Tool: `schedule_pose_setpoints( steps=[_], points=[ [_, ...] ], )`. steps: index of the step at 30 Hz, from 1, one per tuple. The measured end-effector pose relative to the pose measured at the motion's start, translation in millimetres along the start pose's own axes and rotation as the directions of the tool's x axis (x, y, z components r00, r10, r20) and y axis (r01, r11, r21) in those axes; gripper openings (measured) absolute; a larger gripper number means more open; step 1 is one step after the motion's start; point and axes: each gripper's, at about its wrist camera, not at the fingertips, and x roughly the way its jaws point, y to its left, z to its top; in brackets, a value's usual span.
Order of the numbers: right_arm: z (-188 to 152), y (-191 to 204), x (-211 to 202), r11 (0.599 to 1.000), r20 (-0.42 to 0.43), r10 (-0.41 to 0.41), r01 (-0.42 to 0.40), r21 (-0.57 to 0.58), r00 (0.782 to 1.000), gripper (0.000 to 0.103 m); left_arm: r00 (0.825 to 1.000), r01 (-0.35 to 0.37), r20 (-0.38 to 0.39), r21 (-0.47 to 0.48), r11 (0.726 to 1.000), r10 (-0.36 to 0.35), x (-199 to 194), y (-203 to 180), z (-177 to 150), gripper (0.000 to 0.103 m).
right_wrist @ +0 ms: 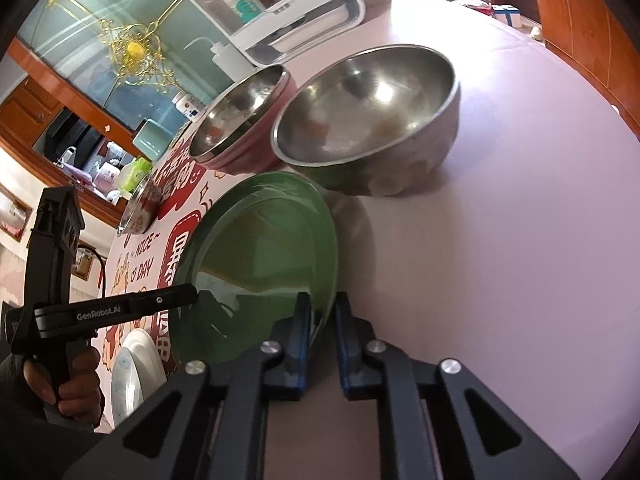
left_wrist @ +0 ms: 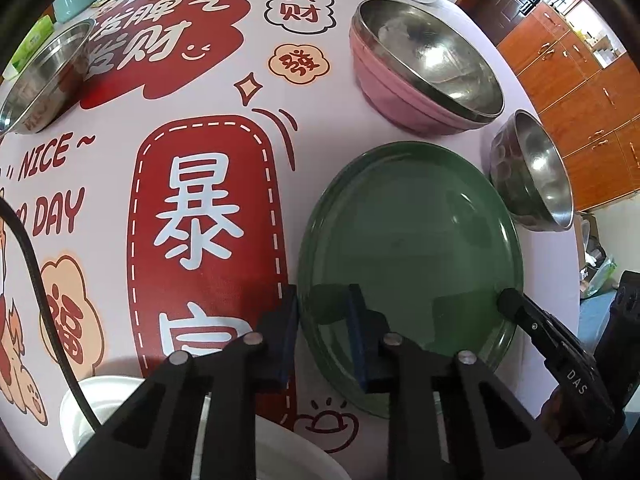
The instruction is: Organize plates and bowls
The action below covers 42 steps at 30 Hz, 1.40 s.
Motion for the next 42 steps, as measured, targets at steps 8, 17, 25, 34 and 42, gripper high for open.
schedule_pose_setpoints(
  steps=[8,17,25,34,42],
  points=[
    [-0.7,0.8,-1.4,1.0,-0.007,-0.003,0.003,0.008,1.0,0.009,1.0,0.013,0.005,-0.003,1.0,-0.013,-2.3,5.1,-1.1,0.018],
    [-1.1,1.7,-8.9,1.0,0.001,0.018,-0.018,0.004,1.0,0.009,1.0,0.02,0.017,0.007,1.0,-0.02,-13.2,9.5,-8.7,0.018],
    [-3.5,12.1,-18.8,0.999,0.013,0.031,-0.03,-0.021,0.999,0.009,0.999,0.024,0.047,-0.004,1.0,-0.024,-33.0,15.4,-19.8,0.018],
    [-10.0,34.8,-32.6,0.995,0.023,0.058,-0.056,-0.078,0.998,0.009,0.995,0.021,0.102,-0.037,0.999,-0.017,-69.7,30.2,-41.9,0.018],
    [-19.7,59.5,-44.2,0.989,0.033,0.077,-0.072,-0.128,0.996,0.009,0.988,0.029,0.153,-0.066,0.997,-0.018,-93.4,41.2,-67.9,0.018]
  ],
)
